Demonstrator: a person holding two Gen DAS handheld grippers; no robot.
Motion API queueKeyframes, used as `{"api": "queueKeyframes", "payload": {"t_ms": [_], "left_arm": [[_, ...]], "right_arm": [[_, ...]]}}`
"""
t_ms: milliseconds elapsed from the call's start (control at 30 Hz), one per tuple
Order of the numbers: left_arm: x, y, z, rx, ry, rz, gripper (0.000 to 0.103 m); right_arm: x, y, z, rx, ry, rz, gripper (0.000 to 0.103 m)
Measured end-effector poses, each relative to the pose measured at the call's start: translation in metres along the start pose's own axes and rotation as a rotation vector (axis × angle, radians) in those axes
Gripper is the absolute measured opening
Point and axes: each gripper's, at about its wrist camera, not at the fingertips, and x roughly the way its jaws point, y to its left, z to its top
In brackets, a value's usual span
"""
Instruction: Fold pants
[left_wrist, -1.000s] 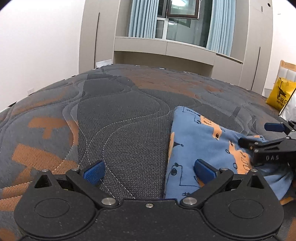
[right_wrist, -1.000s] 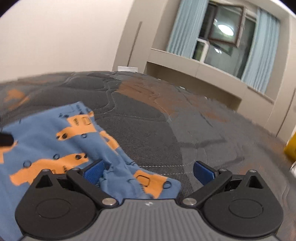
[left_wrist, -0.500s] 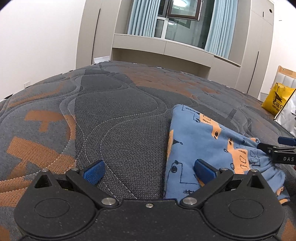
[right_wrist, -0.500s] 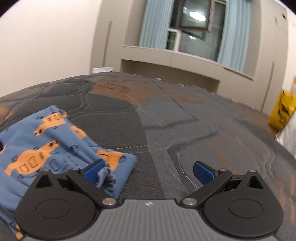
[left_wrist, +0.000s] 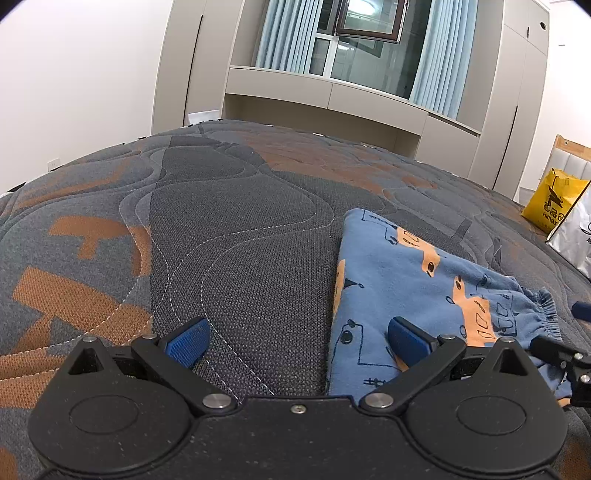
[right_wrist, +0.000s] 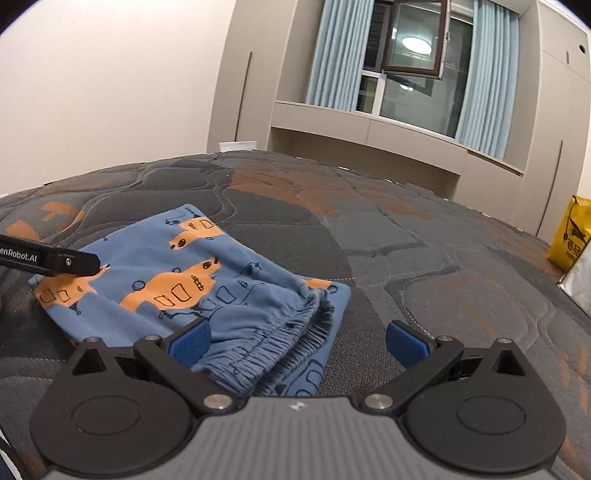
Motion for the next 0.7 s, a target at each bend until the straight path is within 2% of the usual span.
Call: {"api": "queueKeyframes", "payload": {"t_ms": [100,233,467,700], "left_arm": [[0.000,0.000,0.000,-0.001,0.000,-0.002,0.103],[0.000,0.000,0.000,-0.002,0.000,-0.002,0.103],[0.000,0.000,0.000,-0.002,0.000,-0.002,0.103],[0.000,0.000,-0.001,-0.001,-0.001,0.001,0.103]], "right_arm": [[0.009,-0.001,-0.006,0.042,0.064,0.014,0.103],[0.008,-0.015,-0.012,0.143,0.061,0.057,0.103],[0.009,-0.019,-0.015,0.167,0.074,0.072,0.103],[0.013,-0.031,-0.017,0.245,0.095,0.130,0.103]]}}
